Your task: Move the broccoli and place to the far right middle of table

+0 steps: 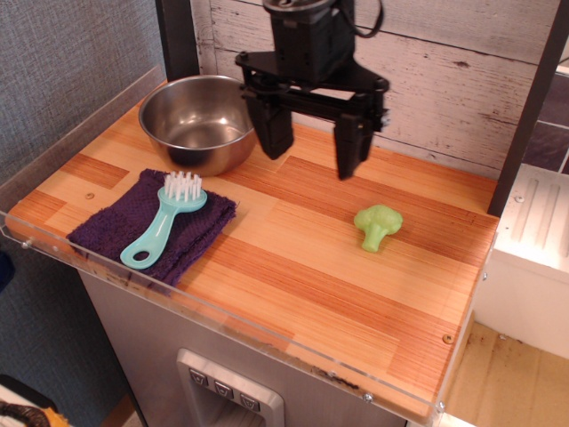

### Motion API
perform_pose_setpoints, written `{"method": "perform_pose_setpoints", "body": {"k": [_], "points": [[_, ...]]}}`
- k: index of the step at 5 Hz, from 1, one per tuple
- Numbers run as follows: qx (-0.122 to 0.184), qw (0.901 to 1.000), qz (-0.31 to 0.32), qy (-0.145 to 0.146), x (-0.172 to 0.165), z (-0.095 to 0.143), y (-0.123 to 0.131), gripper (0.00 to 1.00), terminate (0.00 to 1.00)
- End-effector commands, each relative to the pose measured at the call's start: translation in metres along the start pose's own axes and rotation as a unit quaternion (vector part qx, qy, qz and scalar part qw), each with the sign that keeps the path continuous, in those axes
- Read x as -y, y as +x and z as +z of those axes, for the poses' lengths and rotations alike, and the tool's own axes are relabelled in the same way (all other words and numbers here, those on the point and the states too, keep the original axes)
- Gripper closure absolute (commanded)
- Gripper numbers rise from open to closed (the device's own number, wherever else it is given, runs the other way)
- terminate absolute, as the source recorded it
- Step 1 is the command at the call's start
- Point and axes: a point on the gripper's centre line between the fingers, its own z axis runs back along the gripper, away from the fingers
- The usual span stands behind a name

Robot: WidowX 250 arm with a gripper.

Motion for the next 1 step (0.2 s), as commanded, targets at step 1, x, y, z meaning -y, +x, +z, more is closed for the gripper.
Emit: {"method": "perform_pose_setpoints", "body": {"k": [1], "points": [[0.017,0.9998,-0.006,0.000,0.0042,0.0161,-0.0016,0.00,1.00]]}}
